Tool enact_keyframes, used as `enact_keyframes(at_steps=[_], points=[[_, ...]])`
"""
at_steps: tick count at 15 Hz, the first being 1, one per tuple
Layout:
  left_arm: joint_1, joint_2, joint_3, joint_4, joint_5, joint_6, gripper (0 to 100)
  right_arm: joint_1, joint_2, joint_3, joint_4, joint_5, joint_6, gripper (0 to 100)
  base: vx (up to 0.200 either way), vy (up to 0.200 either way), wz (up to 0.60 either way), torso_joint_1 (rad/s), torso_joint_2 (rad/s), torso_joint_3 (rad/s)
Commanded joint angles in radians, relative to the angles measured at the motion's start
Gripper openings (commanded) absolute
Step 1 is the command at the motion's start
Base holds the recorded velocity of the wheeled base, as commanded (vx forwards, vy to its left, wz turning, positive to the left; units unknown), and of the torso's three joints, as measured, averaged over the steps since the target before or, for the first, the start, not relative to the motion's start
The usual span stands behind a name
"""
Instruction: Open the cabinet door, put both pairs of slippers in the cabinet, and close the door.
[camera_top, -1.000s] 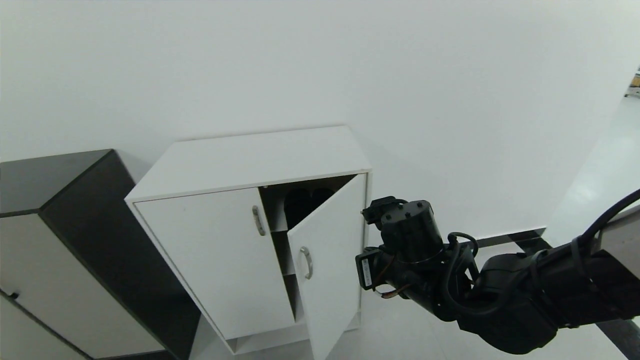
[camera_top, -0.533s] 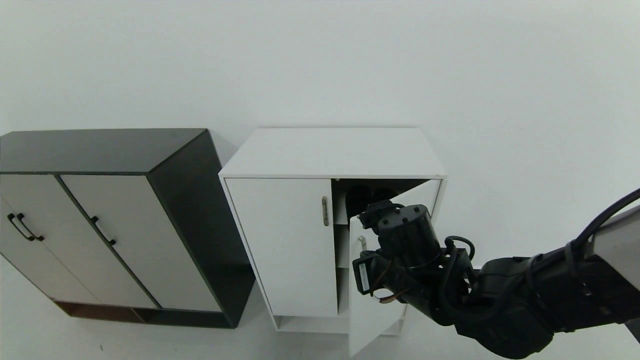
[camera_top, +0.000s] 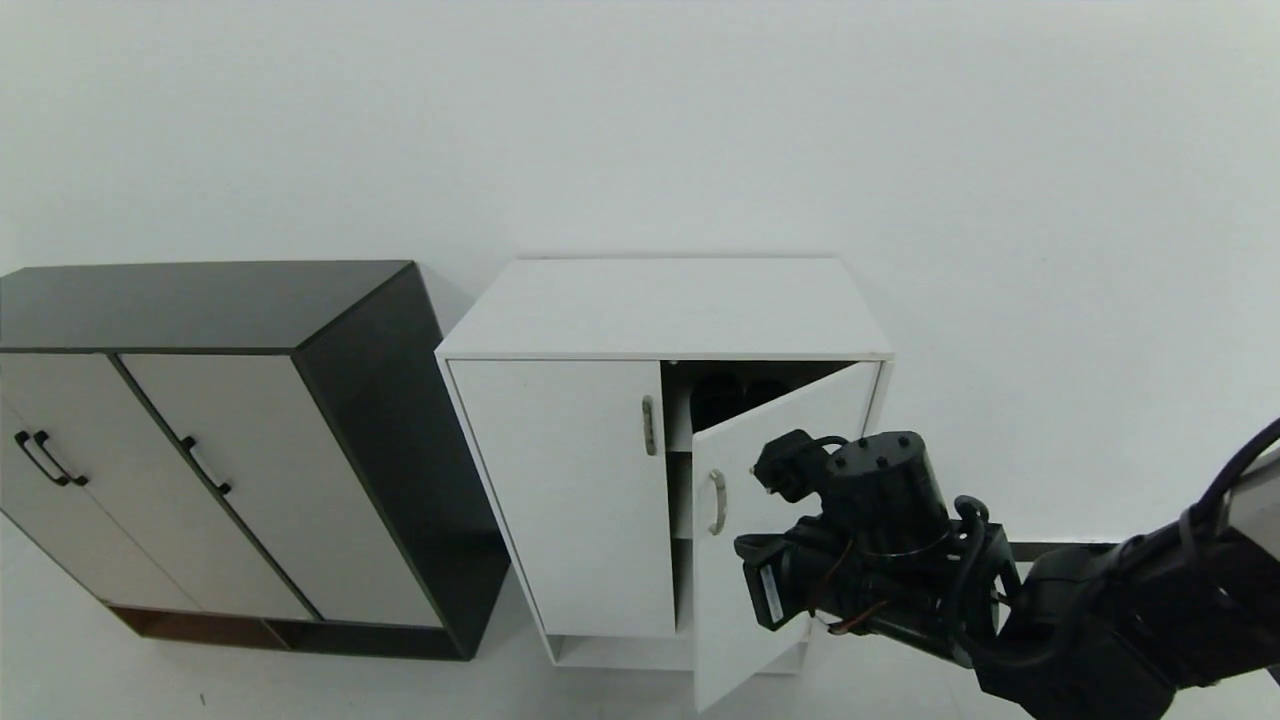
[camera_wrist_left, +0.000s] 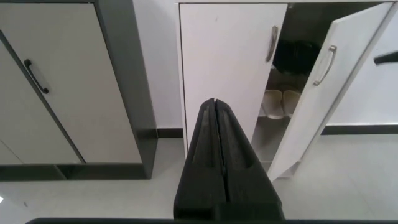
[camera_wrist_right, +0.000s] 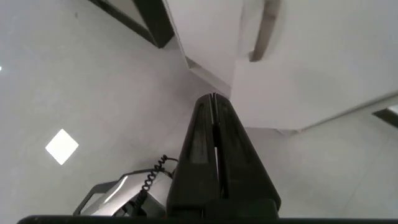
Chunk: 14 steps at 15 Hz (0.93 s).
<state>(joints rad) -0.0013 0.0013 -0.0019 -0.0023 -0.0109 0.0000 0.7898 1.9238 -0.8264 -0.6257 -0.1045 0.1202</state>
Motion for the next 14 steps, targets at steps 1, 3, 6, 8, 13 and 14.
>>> enact_keyframes(at_steps=[1,3,6,8,13,14], points=[[0.000,0.000,0.000,-0.001,0.000,0.000,0,-0.012,-0.025,0.026,-0.002,0.003,-0.002,0,0.200,0.000,0.00,-0.012,-0.01,0.017],[0.000,0.000,0.000,0.001,0.000,0.000,0,-0.015,-0.037,0.047,-0.002,0.035,-0.004,0,0.200,0.000,0.00,0.007,0.00,0.005],[0.000,0.000,0.000,-0.001,0.000,-0.002,0,-0.017,-0.071,0.073,-0.003,0.071,-0.002,0,0.133,0.000,0.00,0.002,0.00,0.002],[0.000,-0.001,0.000,-0.001,0.000,0.000,0,-0.017,-0.082,0.062,-0.005,0.075,-0.001,0,0.000,0.000,0.00,0.000,0.00,0.000],[0.000,-0.001,0.000,-0.001,0.000,-0.002,0,-0.040,-0.045,0.015,-0.005,0.101,0.004,0,0.000,0.000,0.00,0.000,0.00,0.000],[0.000,0.000,0.000,-0.001,0.000,-0.002,0,-0.043,-0.037,0.009,-0.005,0.104,0.006,0,0.000,0.000,0.00,0.000,0.00,0.000]])
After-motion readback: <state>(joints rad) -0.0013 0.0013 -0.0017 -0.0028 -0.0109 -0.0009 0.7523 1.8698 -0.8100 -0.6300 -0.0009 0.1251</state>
